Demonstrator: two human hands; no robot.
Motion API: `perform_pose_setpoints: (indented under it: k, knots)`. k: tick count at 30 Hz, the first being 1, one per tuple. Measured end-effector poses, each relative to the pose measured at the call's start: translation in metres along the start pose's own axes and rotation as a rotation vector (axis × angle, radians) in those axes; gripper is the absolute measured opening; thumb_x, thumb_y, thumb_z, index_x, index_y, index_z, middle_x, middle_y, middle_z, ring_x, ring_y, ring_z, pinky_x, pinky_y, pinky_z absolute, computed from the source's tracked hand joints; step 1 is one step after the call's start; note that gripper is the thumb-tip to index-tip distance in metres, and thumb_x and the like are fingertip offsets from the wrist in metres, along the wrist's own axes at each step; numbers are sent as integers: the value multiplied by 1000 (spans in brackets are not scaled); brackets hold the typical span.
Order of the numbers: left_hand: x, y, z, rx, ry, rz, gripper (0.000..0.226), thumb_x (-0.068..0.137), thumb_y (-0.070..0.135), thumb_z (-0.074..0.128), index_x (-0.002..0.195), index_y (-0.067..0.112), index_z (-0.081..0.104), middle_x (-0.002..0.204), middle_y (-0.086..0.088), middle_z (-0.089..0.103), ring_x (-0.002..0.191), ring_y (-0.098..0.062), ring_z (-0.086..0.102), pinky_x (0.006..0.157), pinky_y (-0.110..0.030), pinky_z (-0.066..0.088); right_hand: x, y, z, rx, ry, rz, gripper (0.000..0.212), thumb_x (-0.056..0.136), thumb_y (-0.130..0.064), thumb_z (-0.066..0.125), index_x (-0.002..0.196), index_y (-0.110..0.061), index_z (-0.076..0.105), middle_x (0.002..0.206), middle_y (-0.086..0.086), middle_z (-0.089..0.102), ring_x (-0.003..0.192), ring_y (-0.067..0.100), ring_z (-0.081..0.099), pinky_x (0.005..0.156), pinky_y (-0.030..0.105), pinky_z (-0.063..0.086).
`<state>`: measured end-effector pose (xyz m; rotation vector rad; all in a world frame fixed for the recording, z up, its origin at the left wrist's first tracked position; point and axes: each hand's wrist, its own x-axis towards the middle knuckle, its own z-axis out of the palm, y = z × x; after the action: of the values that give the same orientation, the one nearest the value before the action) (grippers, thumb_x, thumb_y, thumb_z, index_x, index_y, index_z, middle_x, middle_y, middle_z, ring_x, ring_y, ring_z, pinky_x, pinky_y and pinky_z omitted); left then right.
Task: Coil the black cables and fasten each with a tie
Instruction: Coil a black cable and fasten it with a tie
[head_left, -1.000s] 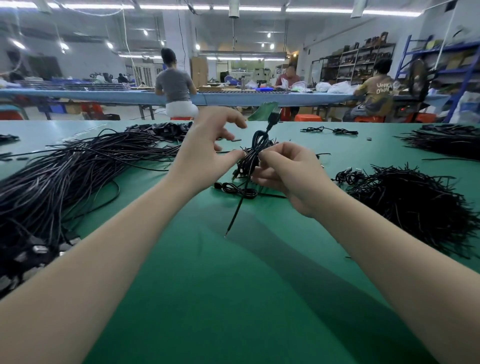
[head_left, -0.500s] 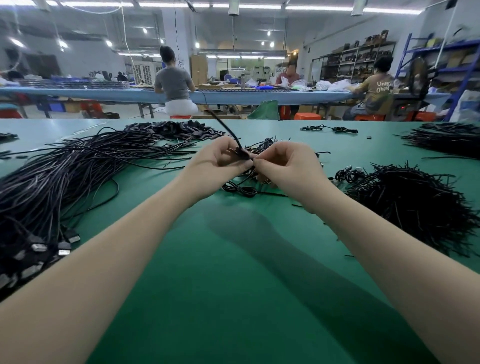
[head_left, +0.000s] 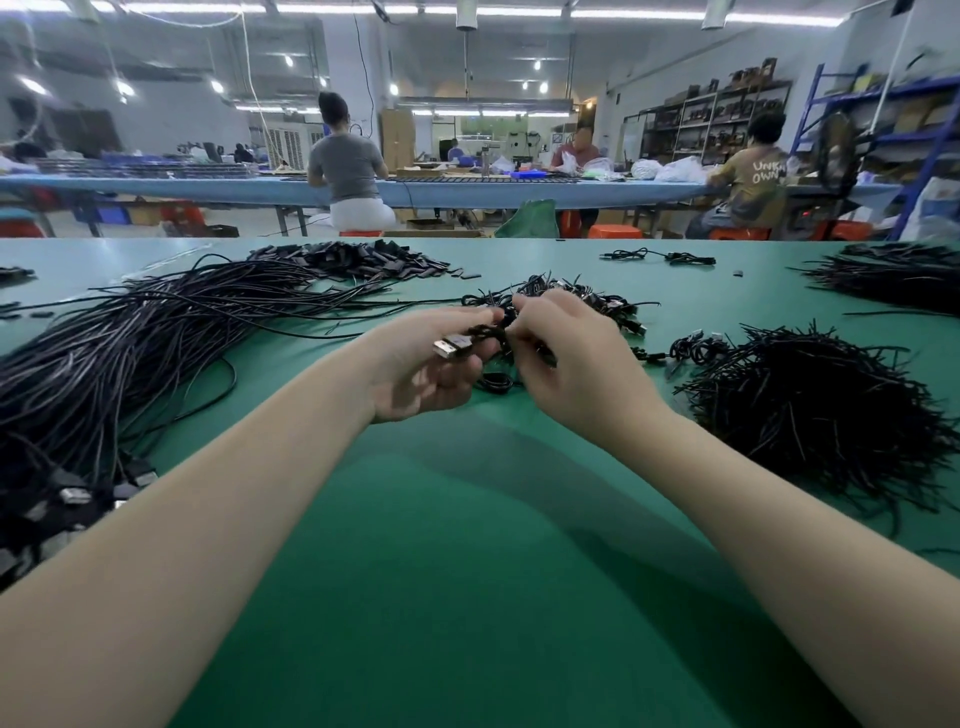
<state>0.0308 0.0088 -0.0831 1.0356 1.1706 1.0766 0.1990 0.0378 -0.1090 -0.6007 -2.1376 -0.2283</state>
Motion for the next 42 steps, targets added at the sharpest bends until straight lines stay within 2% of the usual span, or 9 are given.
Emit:
perform_pose_setpoints:
  k: [5,9,13,19,23,27,33,39,42]
  knots:
    - [6,-1,-3,146,87,418,33,94,3,49,102,31,64,80,5,68,60,-7,61,55,-19,49,11,2,3,445,78,521,8,86,-10,62,78,-9,63,68,-4,62,57,10,57,55,17,40]
    - [7,-6,-7,827,429,1053,51,81,2,64,123,30,55,111,8,53,89,-8,56,76,-14,45,18,3,-4,792,101,815,13,87,-10,63,75,-12,61,64,1,65,62,22,66,69,38,59]
    - [5,-4,-12,1349,419,1344,33,77,13,67,109,19,69,110,1,66,101,-23,63,87,-38,50,22,-2,-7,1073,21,961,13,87,-5,65,77,-7,57,56,3,63,45,13,61,53,27,56]
    - [7,-8,-13,1199,348,1214,21,80,15,71,99,22,76,97,7,72,93,-13,66,82,-26,50,14,0,-5,930,-85,892,13,88,-8,65,76,-12,64,60,0,64,50,7,60,50,20,48]
    - [13,-12,-5,740,193,785,5,83,15,74,85,19,72,68,16,64,63,3,54,63,-15,44,11,4,1,460,-35,608,14,85,-11,67,73,-18,66,67,-4,66,59,6,58,56,17,45]
    - [15,-17,1,463,108,483,22,94,24,59,92,3,63,76,-5,62,69,-13,56,70,-26,49,2,2,6,114,83,251,7,85,-8,64,78,-8,66,74,1,63,69,19,56,64,30,44]
    - [11,-17,-11,76,-168,-108,19,89,25,60,74,14,57,57,2,54,42,-6,48,36,-16,38,-14,2,13,-299,61,-289,10,76,7,65,70,-1,62,69,14,59,60,31,56,52,38,48]
    - [33,-53,-34,769,502,512,16,96,34,50,105,25,61,55,13,57,51,-11,54,53,-24,40,-6,0,7,-198,114,-22,9,86,-7,60,79,-3,63,75,10,62,65,31,57,52,37,47]
    - [33,-70,-46,1058,570,559,19,94,27,47,107,32,60,68,11,57,63,-20,56,57,-27,40,26,8,-3,-323,177,25,10,88,-11,56,83,-6,63,77,8,63,66,29,57,54,31,41]
